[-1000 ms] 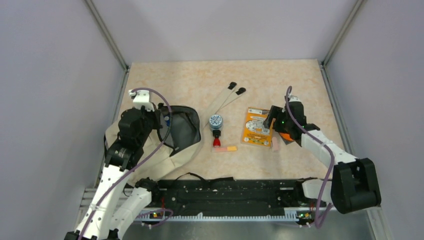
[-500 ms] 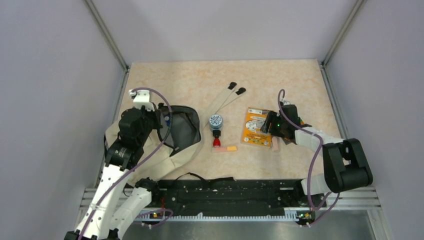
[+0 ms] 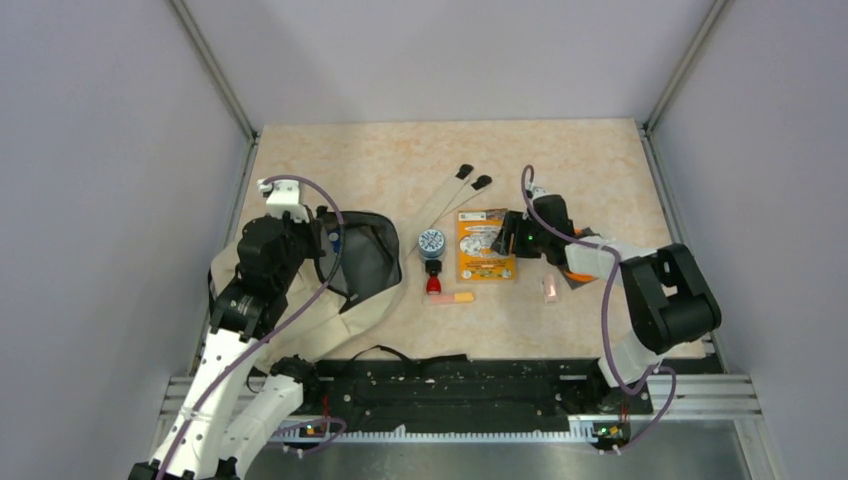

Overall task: Pack the student bag
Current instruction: Pick up the book from the center of the board.

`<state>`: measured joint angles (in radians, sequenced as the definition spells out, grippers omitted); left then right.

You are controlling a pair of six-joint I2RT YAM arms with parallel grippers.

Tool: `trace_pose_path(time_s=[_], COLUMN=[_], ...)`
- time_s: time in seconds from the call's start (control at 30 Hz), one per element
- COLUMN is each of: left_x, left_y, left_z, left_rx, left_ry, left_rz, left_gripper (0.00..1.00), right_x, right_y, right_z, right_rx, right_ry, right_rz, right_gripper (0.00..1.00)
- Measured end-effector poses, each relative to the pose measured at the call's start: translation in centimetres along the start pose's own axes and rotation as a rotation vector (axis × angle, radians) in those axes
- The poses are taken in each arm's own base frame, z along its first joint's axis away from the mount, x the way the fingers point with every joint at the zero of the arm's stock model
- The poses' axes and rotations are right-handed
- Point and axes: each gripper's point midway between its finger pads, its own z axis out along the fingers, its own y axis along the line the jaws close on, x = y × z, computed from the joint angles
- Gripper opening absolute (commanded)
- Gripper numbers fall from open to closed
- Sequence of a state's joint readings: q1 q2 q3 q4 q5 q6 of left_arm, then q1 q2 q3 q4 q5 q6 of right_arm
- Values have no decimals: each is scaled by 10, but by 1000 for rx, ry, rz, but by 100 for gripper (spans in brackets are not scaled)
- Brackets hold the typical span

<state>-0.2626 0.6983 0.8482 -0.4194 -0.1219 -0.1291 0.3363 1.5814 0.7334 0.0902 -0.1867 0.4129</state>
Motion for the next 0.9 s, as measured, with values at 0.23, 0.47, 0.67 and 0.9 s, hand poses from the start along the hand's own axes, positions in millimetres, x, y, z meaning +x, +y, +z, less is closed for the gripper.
trace_pose_path(time_s=[0.23, 0.47, 0.67, 0.9], left_x=[0, 0, 0, 0], left_y=[0, 0, 0, 0], left_z=[0, 0, 0, 0], left_rx=[0, 0, -1, -1], left_ry=[0, 0, 0, 0], left_rz=[0, 0, 0, 0], left_gripper=[0, 0, 0, 0], right_x=[-5, -13, -19, -26], right_y=[25, 46, 61, 75], right_z=[6, 3, 0, -4], right_rx=[-101, -202, -274, -354], right_ry=[-4, -17, -25, -64], right_rz=[40, 99, 133, 194], right_gripper=[59, 58, 55, 52])
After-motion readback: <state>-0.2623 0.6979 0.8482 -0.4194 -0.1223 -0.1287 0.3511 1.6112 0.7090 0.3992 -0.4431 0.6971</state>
